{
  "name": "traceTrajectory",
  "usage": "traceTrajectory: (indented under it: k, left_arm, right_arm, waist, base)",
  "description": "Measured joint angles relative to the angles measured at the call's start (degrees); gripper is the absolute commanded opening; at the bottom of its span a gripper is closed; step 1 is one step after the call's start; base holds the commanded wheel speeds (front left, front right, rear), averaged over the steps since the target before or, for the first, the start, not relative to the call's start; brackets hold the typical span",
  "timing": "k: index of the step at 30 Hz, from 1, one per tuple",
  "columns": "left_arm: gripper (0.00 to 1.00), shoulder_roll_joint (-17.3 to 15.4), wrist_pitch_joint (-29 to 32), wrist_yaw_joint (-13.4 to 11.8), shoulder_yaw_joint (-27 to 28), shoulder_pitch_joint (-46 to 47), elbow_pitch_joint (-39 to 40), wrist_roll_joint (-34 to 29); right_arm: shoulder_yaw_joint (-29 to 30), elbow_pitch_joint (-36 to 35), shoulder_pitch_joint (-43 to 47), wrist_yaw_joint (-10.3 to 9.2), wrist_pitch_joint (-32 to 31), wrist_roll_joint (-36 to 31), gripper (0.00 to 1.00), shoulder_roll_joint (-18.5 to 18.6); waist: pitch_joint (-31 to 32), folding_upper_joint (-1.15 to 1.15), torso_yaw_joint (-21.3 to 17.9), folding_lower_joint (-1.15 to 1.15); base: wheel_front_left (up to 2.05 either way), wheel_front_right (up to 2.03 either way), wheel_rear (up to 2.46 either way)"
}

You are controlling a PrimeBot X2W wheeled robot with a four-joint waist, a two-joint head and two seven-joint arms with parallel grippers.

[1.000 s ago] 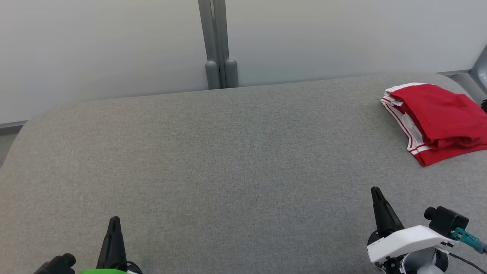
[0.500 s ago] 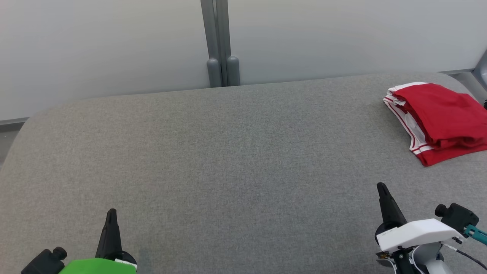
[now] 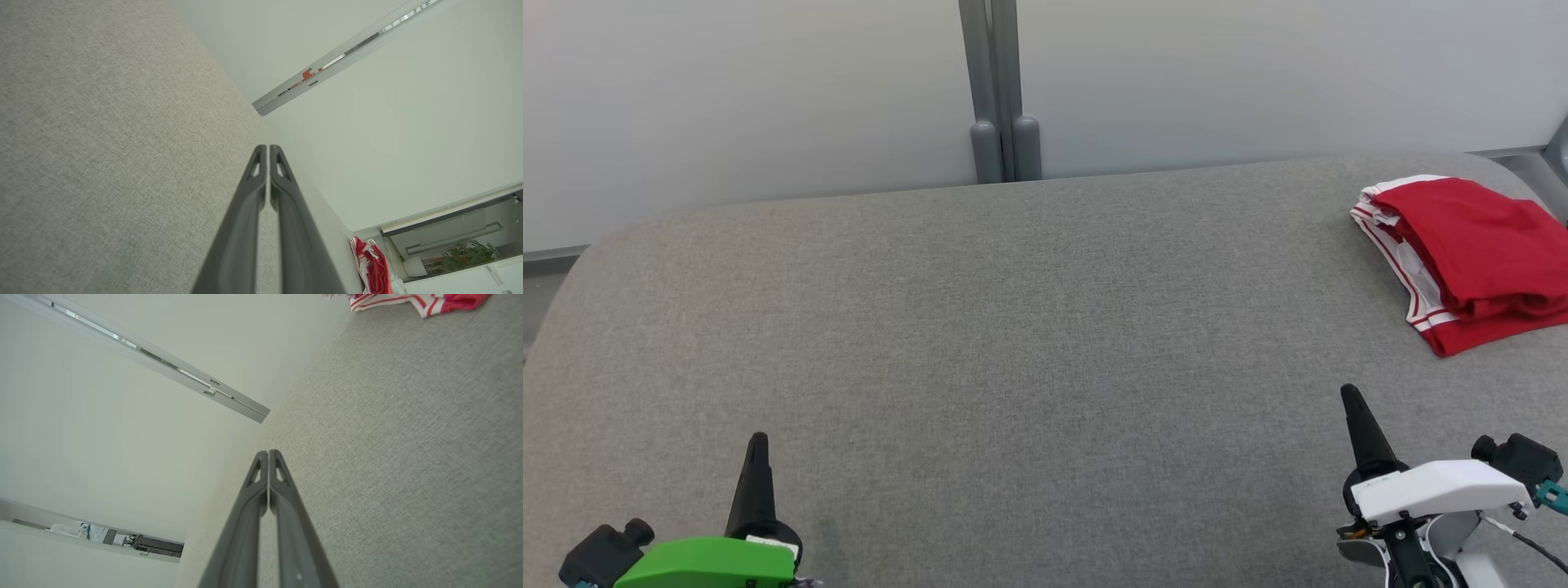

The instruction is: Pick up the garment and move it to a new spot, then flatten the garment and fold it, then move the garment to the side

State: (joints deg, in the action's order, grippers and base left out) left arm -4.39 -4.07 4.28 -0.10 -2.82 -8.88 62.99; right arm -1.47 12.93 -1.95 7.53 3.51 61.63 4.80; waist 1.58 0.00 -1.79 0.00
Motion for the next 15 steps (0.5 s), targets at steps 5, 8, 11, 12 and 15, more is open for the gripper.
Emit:
traceTrajectory:
  k: [5, 8, 11, 12, 15]
  left_arm:
    - [0.00, -0.03, 0.79, 0.27, 0.30, 0.70, -0.47, 2.76]
    - [0.00, -0.04, 1.32, 0.43, 0.53, 1.24, -0.76, 4.89]
    - [0.00, -0.04, 1.77, 0.69, 0.74, 1.72, -0.96, 6.27]
    - [0.00, -0.05, 1.91, 0.74, 0.80, 1.81, -1.04, 6.83]
    - [0.00, -0.05, 2.34, 0.80, 1.05, 2.27, -1.35, 8.68]
  right_arm:
    - [0.51, 0.08, -0.38, -0.01, -0.76, 2.99, 0.00, -0.01]
    - [0.86, 0.10, -0.73, -0.01, -1.29, 4.94, 0.00, -0.02]
    - [1.18, 0.18, -0.79, -0.02, -1.63, 6.56, 0.00, -0.03]
    - [1.27, 0.19, -0.82, -0.02, -1.89, 7.08, 0.00, -0.04]
    - [1.64, 0.25, -1.02, -0.02, -2.27, 8.92, 0.00, -0.05]
  waist:
    - [-0.13, 0.00, 0.13, 0.00]
    - [-0.21, 0.00, 0.21, 0.00]
    - [-0.29, 0.00, 0.29, 0.00]
    - [-0.31, 0.00, 0.31, 0.00]
    - [-0.40, 0.00, 0.40, 0.00]
  base:
    - [0.00, 0.00, 0.00]
    - [0.00, 0.00, 0.00]
    - [0.00, 0.00, 0.00]
    - [0.00, 0.00, 0.00]
    - [0.00, 0.00, 0.00]
